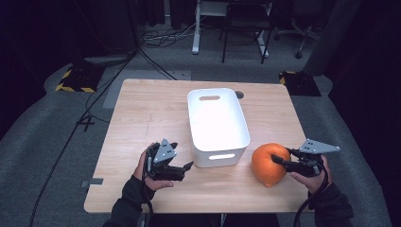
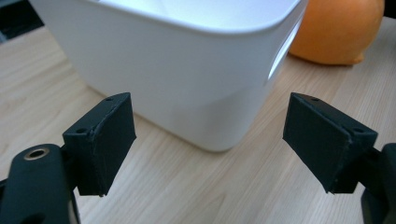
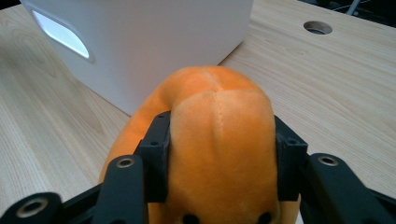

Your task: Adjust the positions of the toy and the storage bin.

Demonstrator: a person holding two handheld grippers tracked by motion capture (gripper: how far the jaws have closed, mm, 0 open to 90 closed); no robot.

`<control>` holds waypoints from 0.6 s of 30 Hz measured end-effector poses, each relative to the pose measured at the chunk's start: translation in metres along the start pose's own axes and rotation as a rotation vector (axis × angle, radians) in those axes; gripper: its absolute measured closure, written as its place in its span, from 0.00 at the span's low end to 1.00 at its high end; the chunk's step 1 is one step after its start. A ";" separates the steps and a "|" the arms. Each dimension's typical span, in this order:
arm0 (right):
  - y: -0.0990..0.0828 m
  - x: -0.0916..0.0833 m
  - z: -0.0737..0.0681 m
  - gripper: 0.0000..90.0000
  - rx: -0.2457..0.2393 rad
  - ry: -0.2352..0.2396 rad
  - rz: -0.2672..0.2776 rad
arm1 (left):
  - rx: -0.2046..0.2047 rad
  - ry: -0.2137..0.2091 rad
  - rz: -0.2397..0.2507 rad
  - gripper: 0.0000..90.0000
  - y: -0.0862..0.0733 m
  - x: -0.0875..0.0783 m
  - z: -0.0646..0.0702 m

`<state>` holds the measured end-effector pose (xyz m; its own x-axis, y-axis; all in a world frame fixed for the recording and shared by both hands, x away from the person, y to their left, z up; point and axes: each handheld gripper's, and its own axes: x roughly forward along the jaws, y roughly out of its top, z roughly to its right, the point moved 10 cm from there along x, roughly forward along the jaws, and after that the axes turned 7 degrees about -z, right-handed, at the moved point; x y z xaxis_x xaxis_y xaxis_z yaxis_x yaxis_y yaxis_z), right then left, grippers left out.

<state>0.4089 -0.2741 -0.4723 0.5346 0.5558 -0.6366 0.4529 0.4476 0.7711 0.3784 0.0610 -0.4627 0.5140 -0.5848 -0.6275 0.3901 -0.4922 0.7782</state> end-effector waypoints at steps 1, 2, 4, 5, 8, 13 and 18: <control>0.000 0.000 0.000 0.57 0.001 -0.001 -0.002 | 0.005 -0.007 0.011 0.19 0.005 0.000 0.003; 0.000 -0.001 0.001 0.57 0.004 -0.001 -0.002 | 0.016 -0.011 0.019 0.19 0.009 -0.001 0.005; 0.000 -0.001 0.001 0.57 0.001 0.000 -0.003 | 0.028 -0.009 0.031 0.19 0.014 -0.002 0.007; 0.000 -0.001 0.002 0.57 0.007 -0.003 -0.001 | 0.045 -0.023 0.046 0.19 0.023 -0.003 0.012; -0.001 -0.001 0.003 0.57 0.005 -0.004 -0.002 | 0.075 -0.029 0.059 0.20 0.037 -0.002 0.019; -0.001 -0.001 0.003 0.57 0.003 -0.004 -0.003 | 0.094 -0.071 0.082 0.21 0.055 0.003 0.032; -0.002 -0.001 0.002 0.57 0.003 0.001 -0.007 | 0.126 -0.107 0.064 0.23 0.066 0.018 0.046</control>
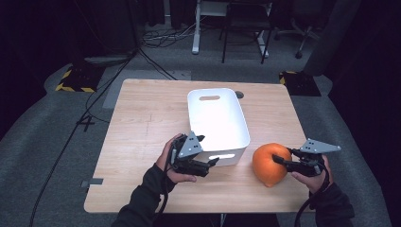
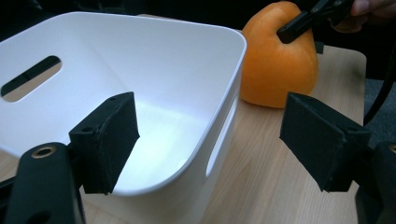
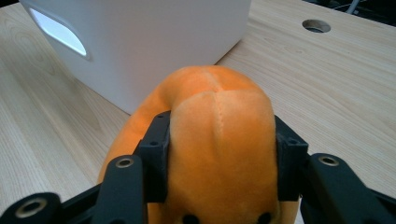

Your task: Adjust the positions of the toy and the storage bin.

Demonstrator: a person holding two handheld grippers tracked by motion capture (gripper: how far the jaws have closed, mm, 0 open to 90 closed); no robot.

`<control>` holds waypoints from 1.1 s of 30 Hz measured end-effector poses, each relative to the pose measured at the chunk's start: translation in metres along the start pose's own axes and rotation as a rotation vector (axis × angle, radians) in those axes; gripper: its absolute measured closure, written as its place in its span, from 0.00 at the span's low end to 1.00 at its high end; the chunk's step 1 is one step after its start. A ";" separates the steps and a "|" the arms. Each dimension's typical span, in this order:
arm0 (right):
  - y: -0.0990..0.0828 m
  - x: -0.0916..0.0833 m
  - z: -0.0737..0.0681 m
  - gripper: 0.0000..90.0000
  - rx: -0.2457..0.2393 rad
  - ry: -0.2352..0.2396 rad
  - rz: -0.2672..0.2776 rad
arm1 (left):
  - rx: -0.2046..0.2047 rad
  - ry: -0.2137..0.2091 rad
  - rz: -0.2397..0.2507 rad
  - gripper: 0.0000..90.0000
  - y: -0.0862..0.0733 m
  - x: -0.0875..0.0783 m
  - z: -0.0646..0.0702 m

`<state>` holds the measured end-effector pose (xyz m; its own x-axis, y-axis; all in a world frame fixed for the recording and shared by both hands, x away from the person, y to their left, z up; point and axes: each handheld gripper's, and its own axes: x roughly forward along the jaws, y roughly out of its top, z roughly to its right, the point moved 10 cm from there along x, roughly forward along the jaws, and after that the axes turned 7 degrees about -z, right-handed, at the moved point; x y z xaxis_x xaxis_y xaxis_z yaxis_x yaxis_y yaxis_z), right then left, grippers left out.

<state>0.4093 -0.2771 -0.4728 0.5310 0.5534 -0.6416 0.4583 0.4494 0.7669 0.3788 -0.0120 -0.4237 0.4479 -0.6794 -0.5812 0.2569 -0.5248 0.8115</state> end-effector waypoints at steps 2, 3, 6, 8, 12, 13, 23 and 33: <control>0.000 0.000 0.000 0.57 -0.001 0.002 0.001 | 0.005 -0.021 -0.015 0.24 0.003 0.011 0.004; 0.000 0.000 0.000 0.57 -0.002 0.003 0.000 | 0.000 -0.041 -0.020 0.26 0.005 0.018 0.007; 0.000 0.000 0.000 0.56 0.000 0.004 0.001 | 0.002 -0.042 -0.031 0.29 0.006 0.024 0.009; -0.001 0.000 0.000 0.56 -0.004 0.003 0.000 | -0.004 -0.060 -0.042 0.32 0.009 0.032 0.012; -0.001 0.000 0.000 0.56 -0.009 0.003 -0.002 | -0.009 -0.070 -0.066 0.36 0.012 0.043 0.013; -0.001 0.000 0.000 0.56 -0.008 0.004 -0.002 | -0.006 -0.075 -0.082 0.39 0.013 0.049 0.014; -0.001 0.001 -0.001 0.56 -0.012 0.008 -0.002 | 0.010 -0.087 -0.153 0.65 0.012 0.068 0.019; -0.001 0.001 -0.001 0.55 -0.013 0.012 -0.004 | 0.060 -0.161 -0.154 0.82 0.010 0.063 0.028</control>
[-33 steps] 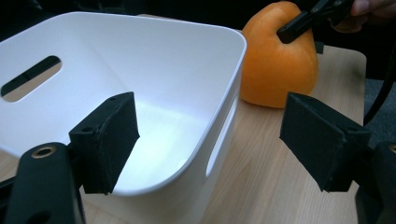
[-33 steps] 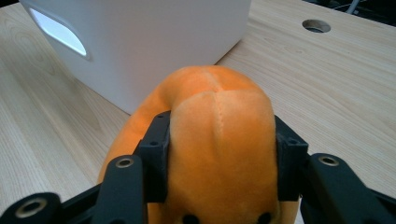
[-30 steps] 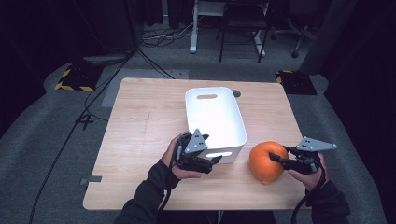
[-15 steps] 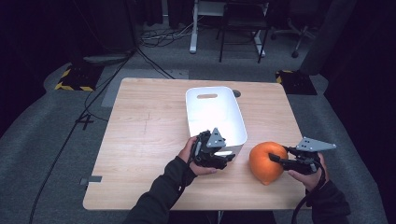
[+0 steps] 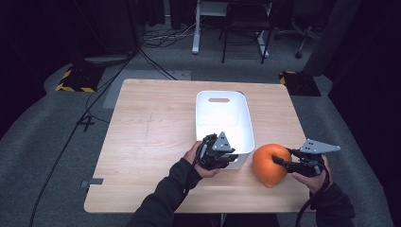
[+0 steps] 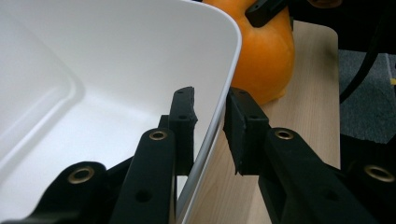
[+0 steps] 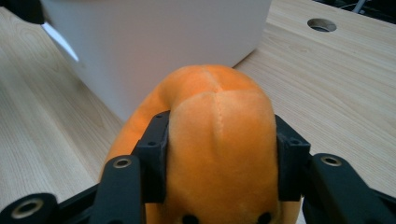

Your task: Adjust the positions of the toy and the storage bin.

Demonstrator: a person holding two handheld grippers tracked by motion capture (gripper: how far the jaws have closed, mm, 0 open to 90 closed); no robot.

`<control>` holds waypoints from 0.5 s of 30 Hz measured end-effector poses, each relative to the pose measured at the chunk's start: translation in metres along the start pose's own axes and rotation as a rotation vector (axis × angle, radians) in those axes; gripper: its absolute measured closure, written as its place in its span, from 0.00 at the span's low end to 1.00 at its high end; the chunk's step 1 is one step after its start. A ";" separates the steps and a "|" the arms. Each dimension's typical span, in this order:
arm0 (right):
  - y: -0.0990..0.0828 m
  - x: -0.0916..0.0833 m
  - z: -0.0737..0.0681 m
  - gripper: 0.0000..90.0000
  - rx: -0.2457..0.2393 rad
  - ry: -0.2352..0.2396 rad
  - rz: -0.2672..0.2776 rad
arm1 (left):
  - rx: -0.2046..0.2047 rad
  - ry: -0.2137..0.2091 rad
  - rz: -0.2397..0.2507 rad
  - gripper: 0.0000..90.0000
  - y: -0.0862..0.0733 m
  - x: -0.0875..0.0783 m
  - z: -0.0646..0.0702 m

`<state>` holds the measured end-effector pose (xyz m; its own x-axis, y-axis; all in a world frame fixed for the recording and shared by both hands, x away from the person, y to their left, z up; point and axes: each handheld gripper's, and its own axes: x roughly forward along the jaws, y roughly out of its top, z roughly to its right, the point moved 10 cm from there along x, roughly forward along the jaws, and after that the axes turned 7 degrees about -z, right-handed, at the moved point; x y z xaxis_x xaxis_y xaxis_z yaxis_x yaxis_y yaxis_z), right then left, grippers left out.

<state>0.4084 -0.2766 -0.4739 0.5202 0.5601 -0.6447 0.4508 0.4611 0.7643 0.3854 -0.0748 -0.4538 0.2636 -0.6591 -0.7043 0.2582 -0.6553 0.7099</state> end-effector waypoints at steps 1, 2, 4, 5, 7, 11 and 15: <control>0.000 0.000 0.000 0.55 -0.002 -0.001 0.000 | 0.012 0.003 0.001 0.81 0.000 0.000 0.004; 0.000 0.000 0.000 0.55 -0.002 -0.001 0.000 | 0.012 0.003 0.001 0.82 0.000 0.000 0.004; 0.000 0.000 0.000 0.56 -0.005 0.000 -0.001 | 0.028 -0.015 0.012 0.81 0.000 -0.001 0.009; 0.000 0.000 0.000 0.56 -0.005 0.000 -0.001 | 0.028 -0.015 0.012 0.81 0.000 -0.001 0.009; 0.000 0.000 0.000 0.56 -0.004 -0.001 -0.001 | 0.018 -0.030 0.022 0.80 -0.001 -0.002 0.011; -0.001 -0.001 0.001 0.56 -0.002 0.001 0.000 | 0.004 -0.014 0.060 0.63 -0.001 -0.011 0.010; -0.001 0.000 0.001 0.56 -0.002 0.002 0.001 | -0.009 0.027 0.081 0.47 -0.002 -0.021 0.006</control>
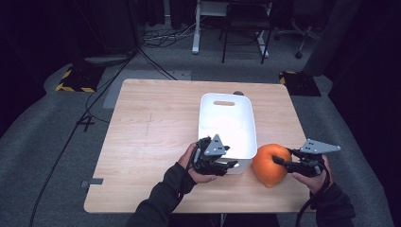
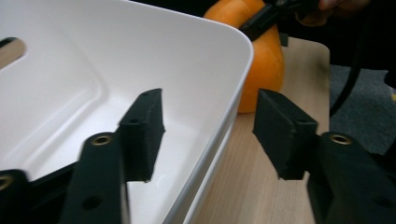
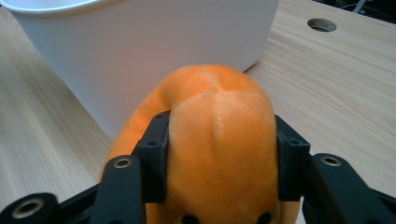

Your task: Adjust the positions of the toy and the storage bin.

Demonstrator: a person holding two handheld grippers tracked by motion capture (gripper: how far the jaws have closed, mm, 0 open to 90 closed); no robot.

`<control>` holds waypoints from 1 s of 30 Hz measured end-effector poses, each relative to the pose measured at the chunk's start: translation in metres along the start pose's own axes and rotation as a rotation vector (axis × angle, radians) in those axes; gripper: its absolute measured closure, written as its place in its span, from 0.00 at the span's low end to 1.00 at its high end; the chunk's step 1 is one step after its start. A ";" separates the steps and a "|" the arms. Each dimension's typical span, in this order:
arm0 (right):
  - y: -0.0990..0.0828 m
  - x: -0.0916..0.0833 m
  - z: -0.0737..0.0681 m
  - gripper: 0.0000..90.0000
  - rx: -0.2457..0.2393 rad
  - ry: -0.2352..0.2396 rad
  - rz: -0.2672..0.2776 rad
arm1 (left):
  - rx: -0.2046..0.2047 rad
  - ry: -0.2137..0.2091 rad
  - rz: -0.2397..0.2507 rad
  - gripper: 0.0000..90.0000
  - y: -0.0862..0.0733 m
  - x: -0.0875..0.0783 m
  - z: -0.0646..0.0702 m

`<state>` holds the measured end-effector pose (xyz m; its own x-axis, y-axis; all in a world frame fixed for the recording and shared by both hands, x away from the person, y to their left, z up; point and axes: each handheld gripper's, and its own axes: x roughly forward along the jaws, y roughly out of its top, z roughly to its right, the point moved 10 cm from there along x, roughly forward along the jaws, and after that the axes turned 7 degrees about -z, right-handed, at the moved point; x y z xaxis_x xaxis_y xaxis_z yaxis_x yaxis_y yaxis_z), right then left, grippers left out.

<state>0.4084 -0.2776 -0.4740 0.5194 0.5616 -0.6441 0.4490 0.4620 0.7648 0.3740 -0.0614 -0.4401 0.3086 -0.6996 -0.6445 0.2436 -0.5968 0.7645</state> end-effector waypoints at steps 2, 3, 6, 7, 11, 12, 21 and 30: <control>0.000 0.000 0.000 0.56 0.000 0.000 0.001 | -0.024 0.040 0.023 0.45 -0.001 -0.011 -0.005; 0.000 0.000 0.000 0.56 0.000 0.000 0.000 | -0.029 0.055 0.028 0.41 -0.002 -0.015 -0.007; 0.000 0.000 0.000 0.56 0.000 -0.001 0.000 | -0.046 0.091 0.032 0.36 -0.006 -0.025 -0.012; 0.000 0.000 0.000 0.56 0.000 0.000 0.001 | -0.058 0.096 0.036 0.34 -0.008 -0.028 -0.013; 0.000 0.000 0.000 0.56 0.000 0.000 0.000 | -0.064 0.150 0.029 0.27 -0.017 -0.040 -0.020; 0.000 0.000 0.000 0.56 0.000 0.001 0.000 | -0.079 0.159 0.035 0.26 -0.019 -0.044 -0.021; 0.000 0.000 0.000 0.56 0.009 0.005 0.002 | -0.118 0.227 0.023 0.21 -0.047 -0.068 -0.033; -0.001 0.000 0.001 0.56 -0.001 0.002 0.000 | -0.158 0.263 -0.039 0.19 -0.088 -0.070 -0.041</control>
<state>0.4090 -0.2786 -0.4749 0.5179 0.5628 -0.6443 0.4487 0.4625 0.7647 0.3685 0.0558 -0.4618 0.5187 -0.5393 -0.6634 0.3938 -0.5380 0.7453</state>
